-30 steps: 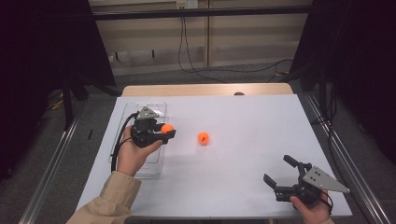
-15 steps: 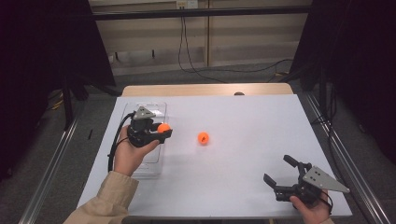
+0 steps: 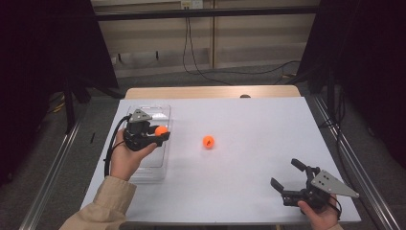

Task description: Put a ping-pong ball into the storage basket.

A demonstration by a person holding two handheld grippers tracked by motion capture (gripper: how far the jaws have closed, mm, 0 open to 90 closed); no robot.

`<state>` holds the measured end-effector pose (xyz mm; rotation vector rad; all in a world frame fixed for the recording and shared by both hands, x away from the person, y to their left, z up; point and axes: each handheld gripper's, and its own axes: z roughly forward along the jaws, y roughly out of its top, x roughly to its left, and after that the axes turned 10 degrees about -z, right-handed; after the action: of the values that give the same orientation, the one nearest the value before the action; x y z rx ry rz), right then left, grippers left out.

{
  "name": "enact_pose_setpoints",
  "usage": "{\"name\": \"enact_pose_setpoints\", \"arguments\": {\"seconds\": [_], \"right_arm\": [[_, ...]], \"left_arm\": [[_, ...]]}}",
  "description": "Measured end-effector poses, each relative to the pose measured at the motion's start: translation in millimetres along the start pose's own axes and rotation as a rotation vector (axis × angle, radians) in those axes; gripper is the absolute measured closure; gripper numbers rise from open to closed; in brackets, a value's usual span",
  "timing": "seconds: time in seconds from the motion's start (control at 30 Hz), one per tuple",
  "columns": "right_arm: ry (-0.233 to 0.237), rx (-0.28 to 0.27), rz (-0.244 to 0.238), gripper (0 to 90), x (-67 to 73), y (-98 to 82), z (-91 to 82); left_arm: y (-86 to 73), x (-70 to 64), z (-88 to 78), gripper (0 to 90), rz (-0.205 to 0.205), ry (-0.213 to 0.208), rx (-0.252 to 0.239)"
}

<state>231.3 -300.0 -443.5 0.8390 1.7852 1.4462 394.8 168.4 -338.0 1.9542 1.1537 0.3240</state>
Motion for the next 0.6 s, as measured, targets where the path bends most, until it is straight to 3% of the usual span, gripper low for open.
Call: {"name": "enact_pose_setpoints", "arguments": {"seconds": [0.6], "right_arm": [[0.000, -0.001, 0.001, 1.0, -0.1, 0.2, 0.1]], "left_arm": [[-5.3, 14.6, -4.9, 50.9, -0.021, 0.031, -0.010]]}}
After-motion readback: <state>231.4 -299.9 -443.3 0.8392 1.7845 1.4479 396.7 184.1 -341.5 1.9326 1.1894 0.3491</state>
